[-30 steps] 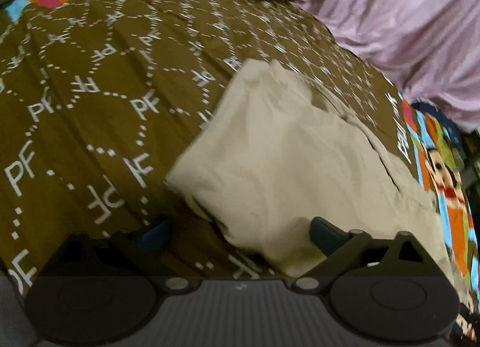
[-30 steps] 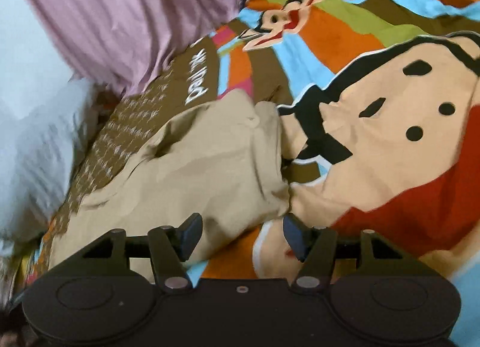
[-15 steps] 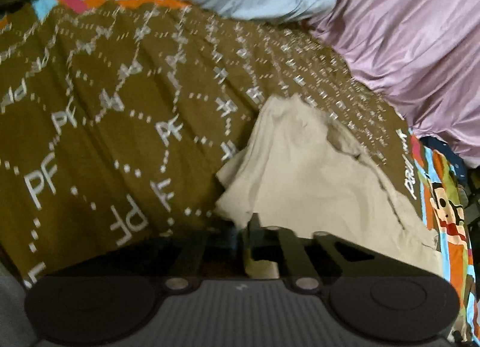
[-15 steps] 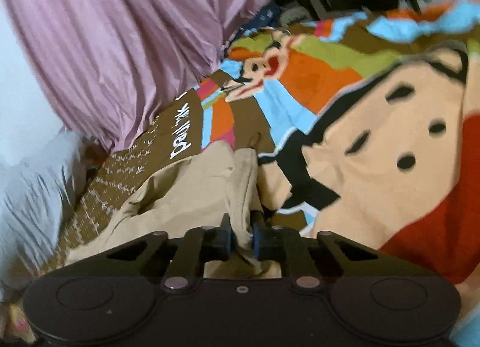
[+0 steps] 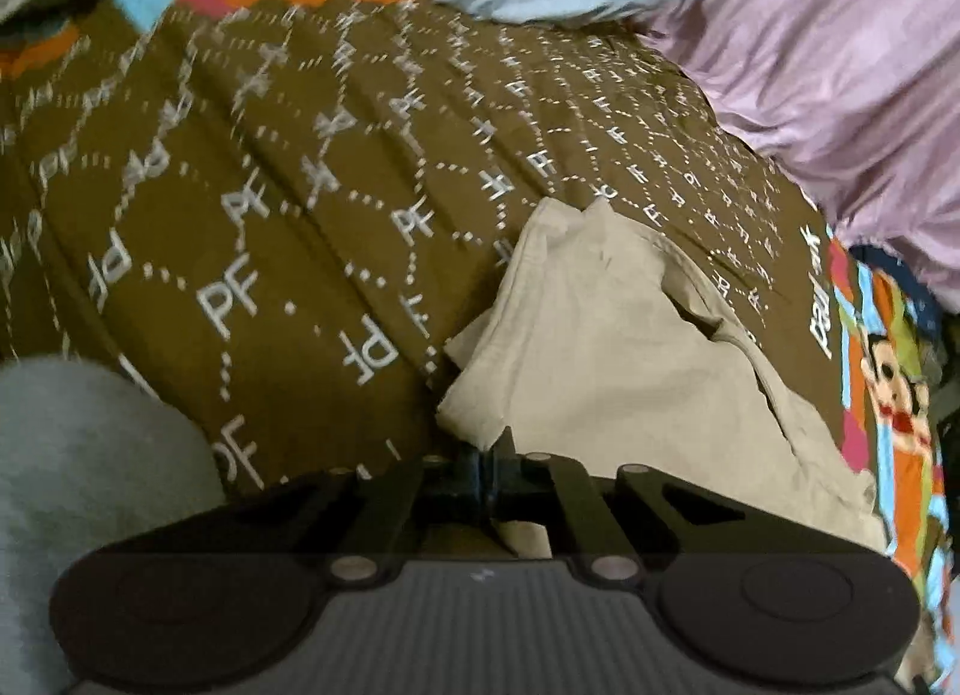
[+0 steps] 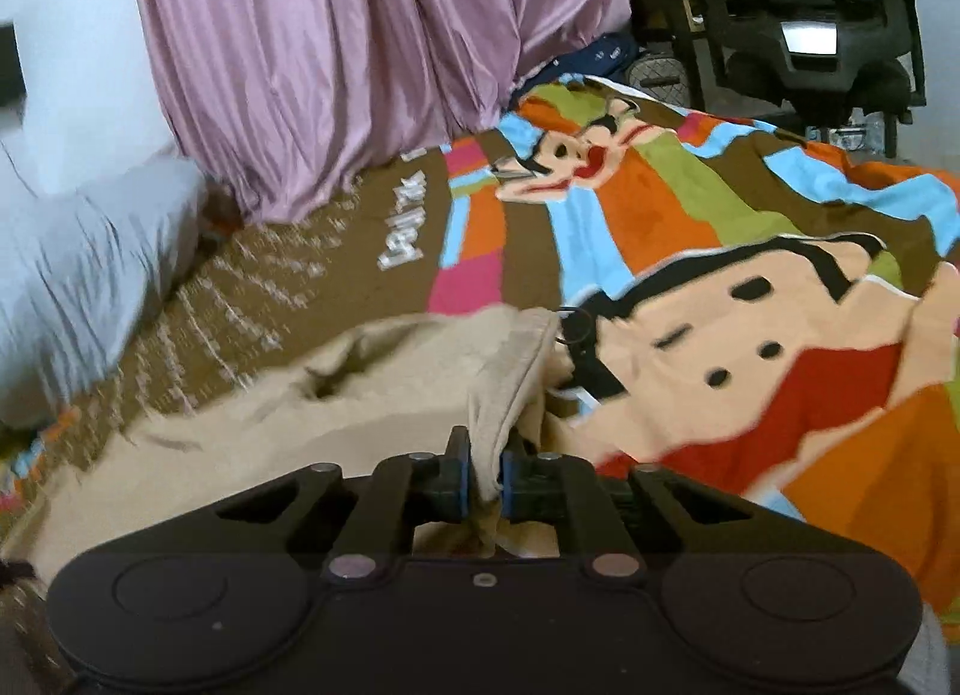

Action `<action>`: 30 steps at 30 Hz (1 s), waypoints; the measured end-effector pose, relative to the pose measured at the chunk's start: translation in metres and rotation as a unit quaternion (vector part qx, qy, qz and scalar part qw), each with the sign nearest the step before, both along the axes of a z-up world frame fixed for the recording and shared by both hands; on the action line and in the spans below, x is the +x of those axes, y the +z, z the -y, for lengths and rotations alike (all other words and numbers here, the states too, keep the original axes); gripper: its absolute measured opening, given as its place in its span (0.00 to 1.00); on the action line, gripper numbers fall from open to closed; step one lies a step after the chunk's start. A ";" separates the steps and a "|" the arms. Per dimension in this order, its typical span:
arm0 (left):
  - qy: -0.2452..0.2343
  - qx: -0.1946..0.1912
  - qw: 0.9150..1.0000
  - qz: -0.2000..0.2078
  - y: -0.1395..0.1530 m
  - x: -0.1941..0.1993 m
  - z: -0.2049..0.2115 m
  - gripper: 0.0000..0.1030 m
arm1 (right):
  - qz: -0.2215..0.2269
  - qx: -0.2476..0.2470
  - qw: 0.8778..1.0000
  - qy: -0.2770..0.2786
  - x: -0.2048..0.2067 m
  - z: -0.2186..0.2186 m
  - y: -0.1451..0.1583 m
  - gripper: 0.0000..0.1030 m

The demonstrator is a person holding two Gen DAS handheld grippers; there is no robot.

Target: Fold large clothes

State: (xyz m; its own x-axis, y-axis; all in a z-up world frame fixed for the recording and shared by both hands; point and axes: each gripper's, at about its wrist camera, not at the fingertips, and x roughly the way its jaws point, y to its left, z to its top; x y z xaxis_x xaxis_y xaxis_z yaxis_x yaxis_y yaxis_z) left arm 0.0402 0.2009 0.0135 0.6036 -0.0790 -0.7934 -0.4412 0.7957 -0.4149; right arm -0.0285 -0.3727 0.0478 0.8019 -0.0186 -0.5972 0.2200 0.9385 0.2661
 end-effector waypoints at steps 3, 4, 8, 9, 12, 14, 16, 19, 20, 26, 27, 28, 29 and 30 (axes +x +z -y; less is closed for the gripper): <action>-0.002 0.006 1.000 -0.004 -0.005 -0.001 -0.003 0.34 | -0.002 -0.034 0.999 -0.026 -0.006 -0.003 -0.003 0.36; -0.003 0.008 1.000 0.000 -0.006 -0.002 -0.003 0.44 | 0.003 -0.059 0.998 -0.031 -0.008 -0.007 0.000 0.43; -0.023 0.006 1.000 0.018 -0.010 -0.002 0.003 0.68 | 0.032 -0.140 0.989 -0.027 -0.003 -0.023 0.008 0.69; -0.030 0.006 0.999 0.018 -0.013 0.000 0.006 0.70 | 0.037 -0.150 0.988 -0.016 0.002 -0.027 0.009 0.72; -0.043 0.003 0.999 0.011 -0.020 0.005 0.013 0.70 | 0.054 -0.167 0.984 0.042 0.021 -0.057 0.007 0.80; -0.043 0.006 0.999 0.012 -0.022 0.007 0.015 0.70 | 0.066 -0.178 0.977 0.092 0.038 -0.087 0.001 0.84; -0.040 0.008 0.999 0.014 -0.023 0.008 0.014 0.70 | 0.077 -0.190 0.969 0.136 0.059 -0.121 -0.009 0.87; -0.036 0.007 0.999 0.017 -0.025 0.007 0.012 0.68 | 0.086 -0.221 0.952 0.192 0.097 -0.177 -0.028 0.87; -0.034 0.008 0.999 0.018 -0.025 0.007 0.012 0.65 | 0.089 -0.246 0.944 0.199 0.107 -0.192 -0.035 0.87; -0.027 0.006 0.999 0.028 -0.025 0.009 0.008 0.20 | 0.049 -0.352 0.903 0.239 0.132 -0.243 -0.070 0.78; -0.024 0.011 0.999 0.035 -0.022 0.008 0.009 0.14 | 0.050 -0.355 0.902 0.240 0.129 -0.243 -0.074 0.78; -0.023 0.019 0.999 0.041 -0.018 0.008 0.012 0.11 | 0.049 -0.351 0.904 0.238 0.127 -0.241 -0.077 0.78; -0.023 0.027 0.998 0.050 -0.013 0.006 0.016 0.05 | 0.046 -0.345 0.907 0.236 0.128 -0.240 -0.080 0.78; -0.026 0.038 0.997 0.062 -0.005 0.005 0.021 0.03 | 0.041 -0.338 0.910 0.236 0.130 -0.238 -0.084 0.77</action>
State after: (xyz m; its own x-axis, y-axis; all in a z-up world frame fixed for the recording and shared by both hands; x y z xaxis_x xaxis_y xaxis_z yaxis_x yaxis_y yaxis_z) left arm 0.0453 0.1800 0.0082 0.6935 -0.0553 -0.7183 -0.3487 0.8467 -0.4018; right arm 0.1012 -0.1350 -0.0357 0.8569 -0.0007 -0.5154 -0.2455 0.8788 -0.4093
